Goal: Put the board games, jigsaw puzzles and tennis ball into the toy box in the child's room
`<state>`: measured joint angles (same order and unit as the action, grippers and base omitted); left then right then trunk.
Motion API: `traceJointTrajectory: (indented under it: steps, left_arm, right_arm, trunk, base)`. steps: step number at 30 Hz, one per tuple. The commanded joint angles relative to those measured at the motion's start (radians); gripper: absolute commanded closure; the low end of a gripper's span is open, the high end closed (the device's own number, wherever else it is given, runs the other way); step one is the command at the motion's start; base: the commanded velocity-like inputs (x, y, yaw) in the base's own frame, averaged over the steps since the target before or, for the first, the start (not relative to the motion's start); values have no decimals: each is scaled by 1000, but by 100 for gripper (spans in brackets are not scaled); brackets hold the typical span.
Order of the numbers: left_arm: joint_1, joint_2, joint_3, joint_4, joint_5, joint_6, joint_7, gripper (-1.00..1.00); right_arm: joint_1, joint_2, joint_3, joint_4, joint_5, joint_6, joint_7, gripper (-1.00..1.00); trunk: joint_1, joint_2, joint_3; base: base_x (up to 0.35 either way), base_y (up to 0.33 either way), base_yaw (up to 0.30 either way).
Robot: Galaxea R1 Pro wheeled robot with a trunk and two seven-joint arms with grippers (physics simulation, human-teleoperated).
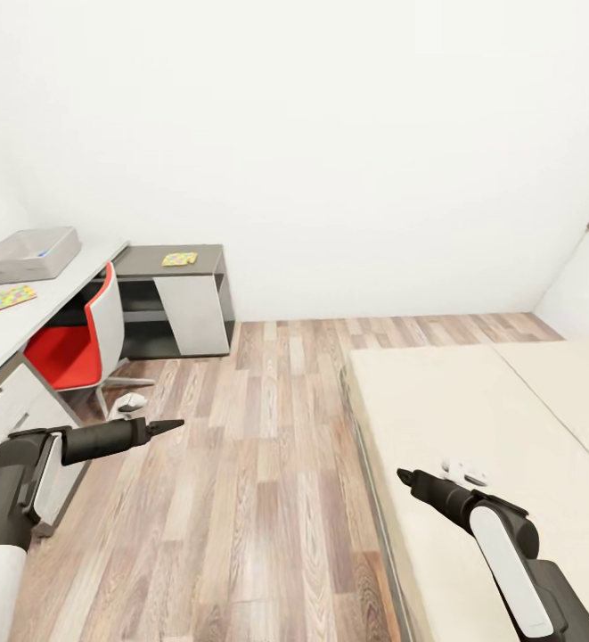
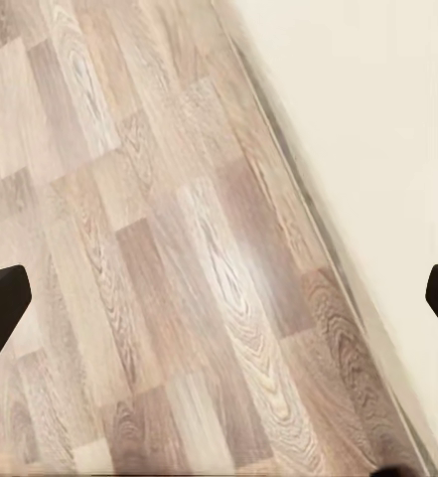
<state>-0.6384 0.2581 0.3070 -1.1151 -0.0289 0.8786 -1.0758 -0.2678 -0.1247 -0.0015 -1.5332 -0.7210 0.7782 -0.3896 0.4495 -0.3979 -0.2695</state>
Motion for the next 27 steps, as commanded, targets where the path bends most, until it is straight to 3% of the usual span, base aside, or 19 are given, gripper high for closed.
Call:
traceJointTrajectory:
  steps: [1,12,27]
  left_arm:
    - [-1,0,1,0,-3,8,-6,-100]
    - [-1,0,1,0,-3,8,-6,-100]
    - [-1,0,1,0,-3,8,-6,-100]
  right_arm:
    - [-1,0,0,-1,-11,3,-9,-100]
    - [-1,0,0,1,-10,2,-9,-100]
    - [-1,-6,1,1,-15,-45,-9,-100]
  trunk:
    - [1,-2,-3]
    - [1,-2,-15]
    - [1,-2,-17]
  base:
    - [-4,-5,216]
    - [-1,-1,197]
    - [0,0,21]
